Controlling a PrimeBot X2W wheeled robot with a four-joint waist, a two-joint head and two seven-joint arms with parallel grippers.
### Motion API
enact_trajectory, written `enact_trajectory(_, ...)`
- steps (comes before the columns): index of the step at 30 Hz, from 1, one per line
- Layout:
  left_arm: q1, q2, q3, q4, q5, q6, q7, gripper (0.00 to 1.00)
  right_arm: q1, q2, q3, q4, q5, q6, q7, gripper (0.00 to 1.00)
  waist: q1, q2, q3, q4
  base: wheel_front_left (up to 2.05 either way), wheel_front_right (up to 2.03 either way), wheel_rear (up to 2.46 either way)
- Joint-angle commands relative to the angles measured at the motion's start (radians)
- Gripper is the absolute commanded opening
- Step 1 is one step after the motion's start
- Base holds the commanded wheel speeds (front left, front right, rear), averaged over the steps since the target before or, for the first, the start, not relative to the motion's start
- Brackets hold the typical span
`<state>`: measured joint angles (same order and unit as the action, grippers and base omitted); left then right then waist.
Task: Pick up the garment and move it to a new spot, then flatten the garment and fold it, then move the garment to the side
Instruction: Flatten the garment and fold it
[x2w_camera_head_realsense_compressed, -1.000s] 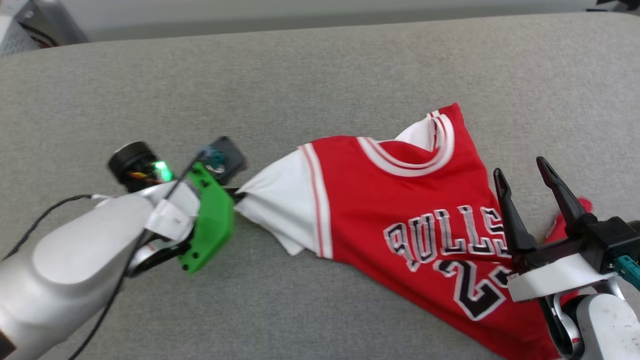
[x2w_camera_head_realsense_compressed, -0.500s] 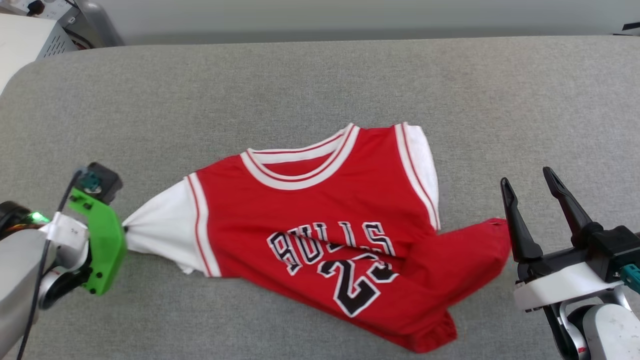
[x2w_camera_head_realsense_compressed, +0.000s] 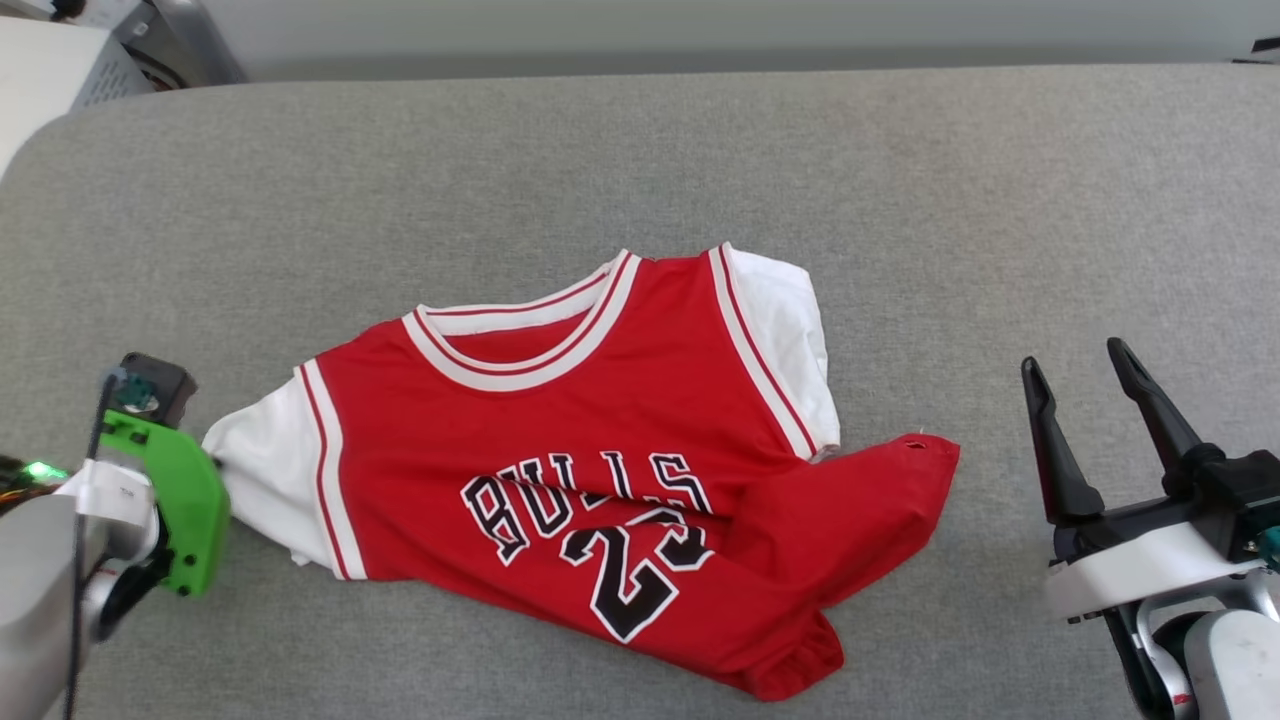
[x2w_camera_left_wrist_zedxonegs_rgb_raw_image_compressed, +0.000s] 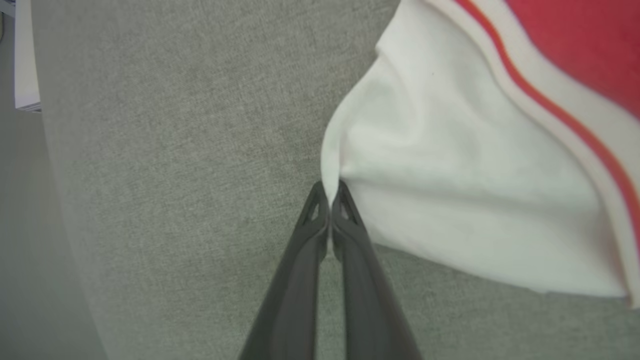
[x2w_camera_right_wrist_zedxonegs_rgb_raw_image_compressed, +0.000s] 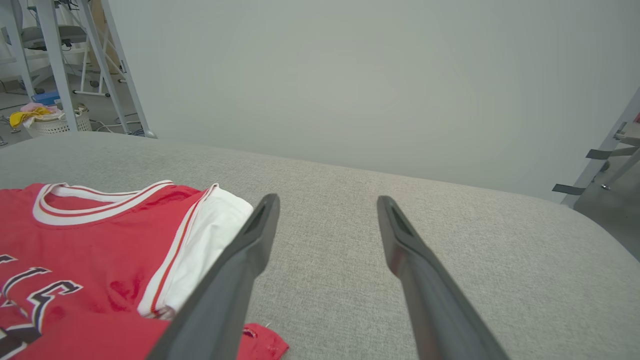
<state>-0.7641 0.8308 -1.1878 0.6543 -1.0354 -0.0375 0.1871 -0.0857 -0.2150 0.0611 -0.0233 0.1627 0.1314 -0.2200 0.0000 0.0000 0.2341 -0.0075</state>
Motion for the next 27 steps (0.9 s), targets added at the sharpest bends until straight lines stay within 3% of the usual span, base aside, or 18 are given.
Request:
enact_trajectory(1,0.012,-0.024,0.009,0.004,0.018,0.022,-0.054,1.00,0.005,-0.009,-0.007,-0.004,0.001,-0.001,0.003,1.00,0.0000,0.0000,-0.026,0.019,0.00,0.00,0.00)
enact_trajectory(10,0.053,-0.117,0.080,-0.052,0.092,0.210,-0.407,1.00,-0.066,-0.107,-0.019,-0.050,0.003,-0.001,0.051,1.00,0.0000,0.0000,-0.092,0.090,0.00,0.00,0.00)
enact_trajectory(15,0.095,-0.139,0.155,-0.163,0.156,0.334,-0.447,1.00,-0.162,-0.192,0.024,-0.071,0.033,-0.001,0.127,1.00,0.0000,0.0000,-0.093,0.135,0.00,0.00,0.00)
enact_trajectory(18,0.143,-0.154,0.259,-0.284,0.246,0.410,-0.448,1.00,-0.239,-0.257,0.081,-0.068,0.080,-0.001,0.211,1.00,0.0000,0.0000,-0.079,0.165,0.00,0.00,0.00)
enact_trajectory(27,0.343,-0.254,0.524,-0.512,0.513,0.530,-0.449,1.00,-0.482,-0.472,0.410,0.008,0.327,-0.001,0.576,1.00,0.0000,0.0000,-0.013,0.238,0.00,0.00,0.00)
